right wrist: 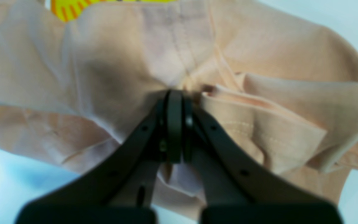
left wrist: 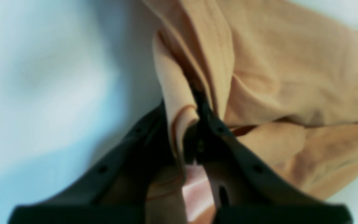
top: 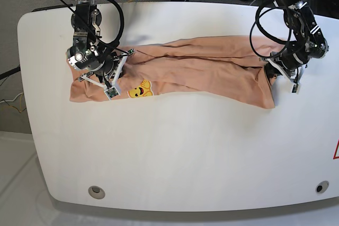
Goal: Fold the T-shirt properly
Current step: 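Carry the hem end with the left gripper toward the right gripper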
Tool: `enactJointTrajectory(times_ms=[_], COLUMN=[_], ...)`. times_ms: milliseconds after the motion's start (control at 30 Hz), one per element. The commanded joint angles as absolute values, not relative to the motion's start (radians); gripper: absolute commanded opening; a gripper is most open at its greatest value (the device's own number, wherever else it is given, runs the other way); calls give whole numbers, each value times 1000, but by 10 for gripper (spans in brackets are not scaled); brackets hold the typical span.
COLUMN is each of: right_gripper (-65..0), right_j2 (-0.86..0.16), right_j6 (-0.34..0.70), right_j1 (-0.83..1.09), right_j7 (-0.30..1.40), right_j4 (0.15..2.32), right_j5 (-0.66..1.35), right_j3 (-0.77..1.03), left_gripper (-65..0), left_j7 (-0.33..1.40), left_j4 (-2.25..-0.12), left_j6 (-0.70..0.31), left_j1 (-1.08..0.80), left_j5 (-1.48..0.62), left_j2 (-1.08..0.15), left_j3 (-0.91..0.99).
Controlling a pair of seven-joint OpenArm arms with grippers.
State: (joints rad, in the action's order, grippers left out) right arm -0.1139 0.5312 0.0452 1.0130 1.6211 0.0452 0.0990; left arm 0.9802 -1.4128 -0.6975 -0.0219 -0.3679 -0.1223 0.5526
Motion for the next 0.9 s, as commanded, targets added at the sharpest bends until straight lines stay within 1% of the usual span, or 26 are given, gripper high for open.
enactJointTrajectory(times_ms=[0, 367, 633, 867], right_gripper=[-650, -650, -650, -650], right_j2=[-108, -108, -108, -108], right_j6=[545, 545, 545, 547], right_j1=[68, 65, 70, 70], right_j7=[1118, 1118, 1118, 1118], right_j4=[1586, 1586, 1586, 1586], right_j5=[25, 25, 25, 25], right_j3=[91, 91, 91, 91], left_gripper=[-638, -638, -638, -638], left_j7=[1029, 1033, 1033, 1033], left_j4=[-1480, -1667, -1732, -1736], left_j6=[-698, -698, -698, -698], left_j1=[-28, -30, -28, -24], left_j5=[-332, -331, -331, -334], left_j2=[-117, -35, 15, 48], left_j3=[522, 412, 329, 251])
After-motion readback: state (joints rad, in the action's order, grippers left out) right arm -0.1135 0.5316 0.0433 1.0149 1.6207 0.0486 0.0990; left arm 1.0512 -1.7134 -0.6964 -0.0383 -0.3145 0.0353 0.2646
